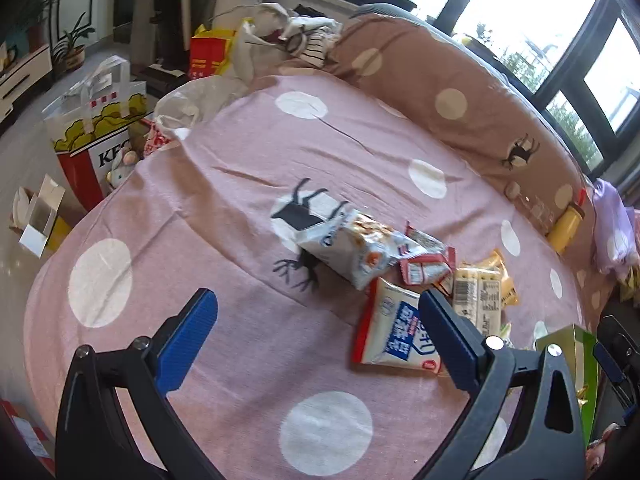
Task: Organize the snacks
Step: 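Move the right gripper to the white peanut packet and grasp it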
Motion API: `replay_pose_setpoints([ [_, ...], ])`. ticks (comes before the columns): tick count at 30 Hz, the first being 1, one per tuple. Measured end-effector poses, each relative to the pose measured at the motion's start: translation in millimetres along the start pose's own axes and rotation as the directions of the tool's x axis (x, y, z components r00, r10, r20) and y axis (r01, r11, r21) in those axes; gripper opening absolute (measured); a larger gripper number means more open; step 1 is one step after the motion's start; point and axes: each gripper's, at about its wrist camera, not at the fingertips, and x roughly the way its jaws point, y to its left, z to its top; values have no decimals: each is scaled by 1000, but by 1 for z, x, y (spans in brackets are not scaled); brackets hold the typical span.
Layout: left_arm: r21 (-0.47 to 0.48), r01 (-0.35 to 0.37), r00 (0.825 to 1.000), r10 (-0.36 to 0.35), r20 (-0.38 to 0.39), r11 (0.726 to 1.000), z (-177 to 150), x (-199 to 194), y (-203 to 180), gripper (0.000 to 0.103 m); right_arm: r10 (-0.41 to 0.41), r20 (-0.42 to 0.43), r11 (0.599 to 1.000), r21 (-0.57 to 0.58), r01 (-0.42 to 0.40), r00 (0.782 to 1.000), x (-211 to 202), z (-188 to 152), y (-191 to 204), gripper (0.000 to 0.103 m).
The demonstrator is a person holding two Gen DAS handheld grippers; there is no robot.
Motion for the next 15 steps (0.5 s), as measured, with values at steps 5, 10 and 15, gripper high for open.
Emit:
replay_pose_setpoints([
  [5,-66,-48,999,48,3,997,5,-1,22,101,75,-94,992,-94,-84,993,26,19,41,92],
  [10,-106,-90,996,89,-12,990,7,1,36,101,135,-214,977,-131,-166,967,70,34,76,92],
  [15,-101,-144,989,142,-32,984,7,6,41,101,121,-328,973,-146,-177,937,120,38,104,92],
])
